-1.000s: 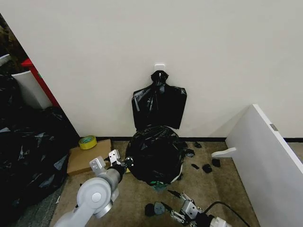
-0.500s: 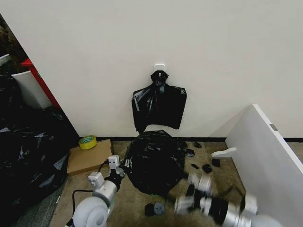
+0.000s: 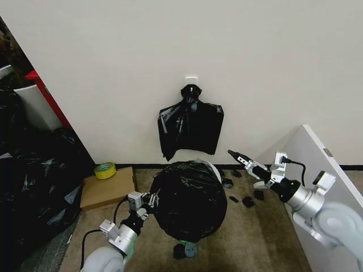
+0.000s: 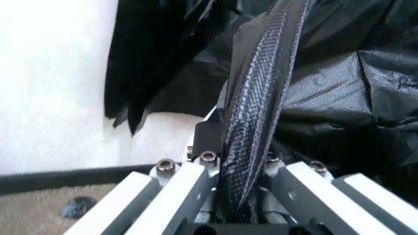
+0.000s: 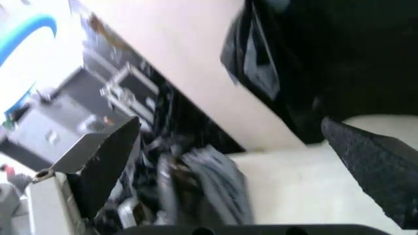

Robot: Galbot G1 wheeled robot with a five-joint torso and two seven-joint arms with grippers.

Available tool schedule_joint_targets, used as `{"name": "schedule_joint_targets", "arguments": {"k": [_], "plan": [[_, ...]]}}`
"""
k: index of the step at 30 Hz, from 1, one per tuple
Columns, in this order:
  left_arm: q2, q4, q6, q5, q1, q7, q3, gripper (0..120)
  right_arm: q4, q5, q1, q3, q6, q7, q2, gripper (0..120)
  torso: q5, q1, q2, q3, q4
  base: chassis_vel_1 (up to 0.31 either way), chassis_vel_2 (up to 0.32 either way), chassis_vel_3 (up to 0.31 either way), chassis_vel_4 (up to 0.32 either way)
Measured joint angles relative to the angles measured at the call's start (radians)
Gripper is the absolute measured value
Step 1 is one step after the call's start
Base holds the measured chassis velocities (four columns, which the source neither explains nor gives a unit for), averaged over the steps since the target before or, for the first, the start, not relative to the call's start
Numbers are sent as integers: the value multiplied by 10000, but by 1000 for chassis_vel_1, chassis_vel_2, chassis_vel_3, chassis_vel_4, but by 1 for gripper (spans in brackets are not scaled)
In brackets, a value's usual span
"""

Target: Place the garbage bag over the trash bin.

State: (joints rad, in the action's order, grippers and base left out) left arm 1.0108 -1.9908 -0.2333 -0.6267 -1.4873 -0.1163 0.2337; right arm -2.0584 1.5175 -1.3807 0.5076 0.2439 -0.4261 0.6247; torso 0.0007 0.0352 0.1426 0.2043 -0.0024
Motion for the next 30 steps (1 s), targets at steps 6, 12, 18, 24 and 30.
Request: {"name": "schedule_joint_targets", "arguments": {"k": [6,12,18,24,30], "plan": [[-181,134,-192,97,293,-340,-169,1,187,-722,-85,-238,214,-331,-171,100,0,0,0,0,-6,0,0,0,0],[-351,244,-314,120,535,-586,-337,1,159,-955,-87,-354,259,-303,4,100,0,0,0,-1,-4,0,0,0,0],[-399,317,-360,234,677,-707,-453,1,135,-992,2,-483,291,-257,162,82,-1,0,0,-1,-2,0,0,0,0],[-394,294,-359,341,786,-673,-548,1,162,-975,49,-534,241,-318,221,56,-1,0,0,-1,-2,0,0,0,0],[-355,255,-284,382,893,-634,-644,1,203,-1339,-93,-551,191,-418,208,34,-1,0,0,-1,-3,0,0,0,0]]}}
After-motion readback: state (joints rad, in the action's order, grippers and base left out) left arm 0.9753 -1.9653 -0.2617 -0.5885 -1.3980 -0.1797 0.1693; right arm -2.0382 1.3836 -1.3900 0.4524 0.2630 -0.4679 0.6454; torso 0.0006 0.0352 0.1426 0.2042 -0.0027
